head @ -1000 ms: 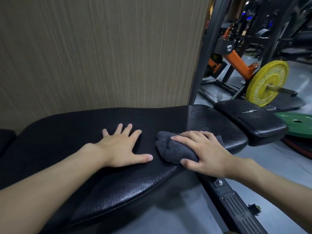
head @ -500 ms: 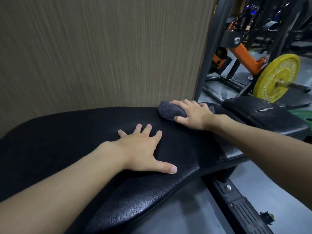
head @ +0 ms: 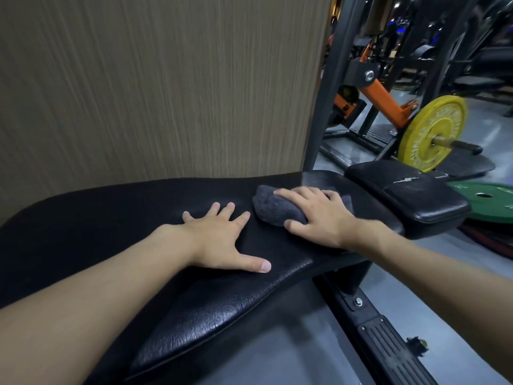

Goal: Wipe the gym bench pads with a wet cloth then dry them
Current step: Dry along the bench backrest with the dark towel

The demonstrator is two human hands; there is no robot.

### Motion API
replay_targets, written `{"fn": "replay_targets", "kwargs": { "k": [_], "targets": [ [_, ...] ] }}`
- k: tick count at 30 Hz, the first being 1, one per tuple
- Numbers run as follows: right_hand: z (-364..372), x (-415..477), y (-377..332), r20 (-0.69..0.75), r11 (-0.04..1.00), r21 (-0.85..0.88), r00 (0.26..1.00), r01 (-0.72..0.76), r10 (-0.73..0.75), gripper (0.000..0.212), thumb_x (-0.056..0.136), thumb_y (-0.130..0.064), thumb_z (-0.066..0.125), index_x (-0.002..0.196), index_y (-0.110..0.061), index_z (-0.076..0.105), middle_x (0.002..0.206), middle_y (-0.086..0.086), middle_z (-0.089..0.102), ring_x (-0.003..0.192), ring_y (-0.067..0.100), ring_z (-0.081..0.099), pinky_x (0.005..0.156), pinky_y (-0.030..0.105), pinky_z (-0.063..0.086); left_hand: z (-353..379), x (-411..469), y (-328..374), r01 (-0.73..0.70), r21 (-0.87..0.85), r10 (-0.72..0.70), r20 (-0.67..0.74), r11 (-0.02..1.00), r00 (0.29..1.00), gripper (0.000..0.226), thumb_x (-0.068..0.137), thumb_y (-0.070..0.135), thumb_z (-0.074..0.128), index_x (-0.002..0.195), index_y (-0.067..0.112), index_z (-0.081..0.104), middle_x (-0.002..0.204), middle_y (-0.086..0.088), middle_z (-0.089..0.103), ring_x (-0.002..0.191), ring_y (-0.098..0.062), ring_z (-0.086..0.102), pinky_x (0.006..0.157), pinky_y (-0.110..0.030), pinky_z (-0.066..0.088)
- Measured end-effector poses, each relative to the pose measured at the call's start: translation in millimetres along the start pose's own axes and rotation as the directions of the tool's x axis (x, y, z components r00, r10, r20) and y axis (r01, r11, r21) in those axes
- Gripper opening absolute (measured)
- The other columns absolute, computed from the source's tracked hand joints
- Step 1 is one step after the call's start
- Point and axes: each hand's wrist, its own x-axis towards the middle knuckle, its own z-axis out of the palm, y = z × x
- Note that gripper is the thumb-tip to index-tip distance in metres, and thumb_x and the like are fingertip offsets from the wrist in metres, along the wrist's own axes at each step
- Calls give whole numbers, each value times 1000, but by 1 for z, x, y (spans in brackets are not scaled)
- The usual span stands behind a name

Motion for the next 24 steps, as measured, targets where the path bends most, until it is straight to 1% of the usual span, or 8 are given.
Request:
{"fn": "replay_targets", "kwargs": {
  "k": [3, 8, 10, 12, 16, 20, 22, 24],
  "targets": [
    [-5, -47, -4, -10, 999, -18, 999, 49, -50, 73, 77, -65, 32, 147, -48, 23, 145, -16, 38, 138, 8, 29, 114, 46, 19, 1, -3, 2, 1, 6, -1, -2, 1000, 1000, 126, 60, 97, 42, 155, 34, -10, 165, 0, -16, 151, -26, -16, 112, -72, 3],
    [-6, -75, 6, 7, 993, -12, 993, 116, -116, 68, 79, -62, 40, 144, -50, 23, 142, -18, 40, 136, 4, 30, 113, 46, 20, 0, 1, 3, -15, 24, 16, -15, 1000, 1000, 127, 60, 98, 40, 157, 29, -7, 165, -1, -16, 151, -28, -16, 113, -72, 2],
    [-8, -65, 11, 24, 994, -10, 994, 107, -106, 68, 78, -63, 38, 143, -51, 21, 142, -19, 39, 136, 4, 30, 113, 45, 20, -2, 7, 8, -48, 33, 49, -34, 998, 998, 128, 61, 97, 40, 157, 26, -4, 165, 0, -16, 151, -26, -16, 112, -72, 3],
    [-9, -49, 17, 36, 996, -20, 996, 84, -83, 70, 77, -65, 34, 144, -52, 20, 142, -19, 37, 136, 5, 28, 112, 44, 20, -3, 15, 14, -62, 34, 63, -30, 998, 998, 129, 60, 98, 37, 157, 25, -6, 165, 0, -16, 151, -28, -16, 111, -74, 2],
    [-8, -13, 36, 64, 1000, -6, 998, 17, -17, 72, 75, -67, 32, 144, -53, 18, 144, -18, 36, 135, 9, 29, 111, 45, 19, -8, 26, 20, -60, 45, 60, -2, 997, 998, 129, 58, 98, 42, 156, 30, -7, 165, -3, -14, 151, -32, -13, 112, -74, 5],
    [-5, 33, 56, 49, 998, -9, 997, -55, 55, 65, 84, -60, 42, 145, -52, 20, 143, -11, 40, 137, 16, 31, 109, 47, 19, -12, 30, 21, -56, 34, 55, 23, 998, 998, 126, 57, 97, 45, 155, 37, -8, 165, -4, -14, 150, -33, -15, 111, -74, 5],
    [-4, 56, 65, 44, 995, -1, 994, -97, 97, 61, 89, -55, 47, 144, -52, 22, 141, -8, 43, 136, 19, 34, 108, 52, 21, -12, 32, 23, -51, 32, 50, 32, 998, 998, 125, 57, 97, 46, 154, 40, -8, 165, -4, -15, 150, -33, -16, 111, -74, 5],
    [-4, 76, 73, 53, 990, 4, 989, -141, 140, 59, 88, -54, 47, 143, -52, 23, 140, -7, 44, 134, 21, 36, 107, 57, 23, -13, 33, 23, -42, 34, 40, 40, 999, 998, 124, 57, 97, 46, 154, 42, -10, 165, -2, -17, 150, -33, -17, 111, -75, 5]
  ]
}}
